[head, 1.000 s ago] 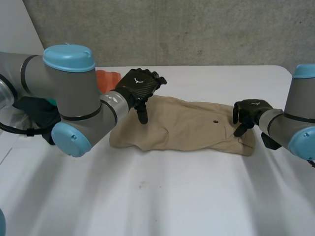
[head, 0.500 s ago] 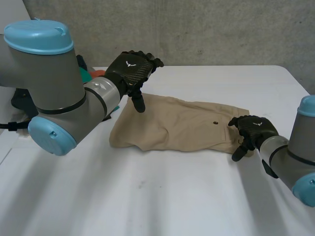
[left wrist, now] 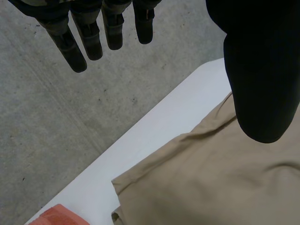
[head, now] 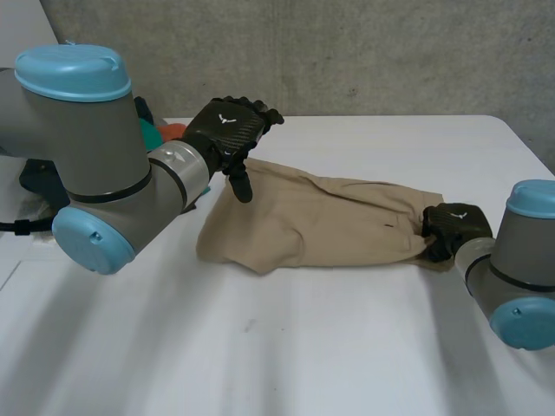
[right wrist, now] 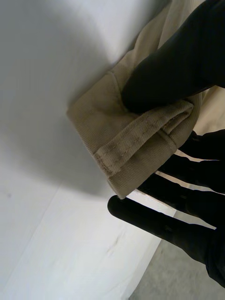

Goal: Fold the laundry.

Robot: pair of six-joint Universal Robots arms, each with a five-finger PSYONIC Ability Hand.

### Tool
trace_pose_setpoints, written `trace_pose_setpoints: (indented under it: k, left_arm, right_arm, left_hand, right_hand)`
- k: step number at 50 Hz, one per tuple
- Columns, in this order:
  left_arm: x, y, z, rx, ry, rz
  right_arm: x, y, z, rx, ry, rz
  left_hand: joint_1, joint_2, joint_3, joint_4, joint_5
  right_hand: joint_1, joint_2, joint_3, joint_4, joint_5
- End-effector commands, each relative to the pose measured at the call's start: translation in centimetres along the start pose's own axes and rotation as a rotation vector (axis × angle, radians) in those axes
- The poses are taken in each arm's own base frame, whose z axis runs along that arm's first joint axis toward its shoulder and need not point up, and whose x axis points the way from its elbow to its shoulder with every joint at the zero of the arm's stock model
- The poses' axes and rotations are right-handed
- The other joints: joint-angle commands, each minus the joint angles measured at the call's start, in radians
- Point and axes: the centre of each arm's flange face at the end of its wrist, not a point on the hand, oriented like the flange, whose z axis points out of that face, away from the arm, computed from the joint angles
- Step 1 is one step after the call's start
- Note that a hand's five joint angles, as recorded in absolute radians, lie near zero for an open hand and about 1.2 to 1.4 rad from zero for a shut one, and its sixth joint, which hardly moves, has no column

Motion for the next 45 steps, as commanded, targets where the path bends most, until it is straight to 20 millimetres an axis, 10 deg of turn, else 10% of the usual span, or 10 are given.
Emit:
trace_pose_setpoints:
  k: [1, 10, 19, 22, 27, 28, 32, 40, 45]
  left_arm:
    - [-0.3, 0.0, 0.0, -0.001, -0.005, -0.001]
    - [-0.8, 0.0, -0.3, -0.012, -0.020, -0.004]
    - [-3.4, -0.8, -1.0, 0.001, -0.088, -0.026]
    - [-5.0, -1.2, -1.5, 0.015, -0.131, -0.062]
    - [-6.8, -1.1, -2.0, 0.016, -0.167, -0.135]
    - [-7.0, -1.0, -2.0, 0.014, -0.171, -0.146]
    - [-8.0, -0.8, -2.1, 0.018, -0.188, -0.179]
    - [-8.2, -2.6, -1.2, 0.103, -0.187, -0.169]
    - [-6.3, -3.9, 0.2, 0.158, -0.132, -0.165]
  right_arm:
    - [4.7, -2.1, -1.4, 0.030, 0.114, -0.027]
    - [7.8, -4.8, -1.1, 0.124, 0.195, -0.426]
    - [-5.3, -10.6, -3.1, 0.528, -0.042, -0.693]
    - [-12.0, -9.2, -4.6, 0.671, -0.296, -0.748]
    - [-16.0, -6.6, -4.8, 0.706, -0.490, -0.810]
    - [-16.1, -6.4, -4.6, 0.695, -0.490, -0.816]
    - [-14.8, -8.5, -4.3, 0.612, -0.420, -0.771]
    - [-8.5, -16.6, -5.9, 0.630, -0.382, -0.165]
    - [-3.8, -17.0, -4.7, 0.511, -0.326, 0.124]
  left_hand:
    - [-0.011, -0.026, -0.029, -0.017, -0.049]
    - [-0.011, -0.026, -0.029, -0.017, -0.049]
    - [-0.011, -0.026, -0.029, -0.017, -0.049]
    - [-0.011, -0.026, -0.029, -0.017, -0.049]
    - [-0.011, -0.026, -0.029, -0.017, -0.049]
    - [-0.011, -0.026, -0.029, -0.017, -0.049]
    - [-0.011, -0.026, -0.029, -0.017, -0.049]
    - [-0.011, -0.026, -0.029, -0.017, -0.049]
    - [-0.011, -0.026, -0.029, -0.017, -0.049]
  right_hand:
    - [0.351, 0.231, 0.219, 0.208, 0.288]
    - [0.351, 0.231, 0.219, 0.208, 0.288]
    - [0.351, 0.231, 0.219, 0.208, 0.288]
    - [0.351, 0.231, 0.219, 0.208, 0.288]
    - [0.351, 0.231, 0.219, 0.208, 0.288]
    - [0.351, 0.231, 0.219, 0.208, 0.288]
    - [-0.856, -0.976, -0.988, -0.999, -0.919]
    - [-0.871, -0.991, -1.003, -1.014, -0.934]
    - [-0.871, -0.991, -1.003, -1.014, -0.934]
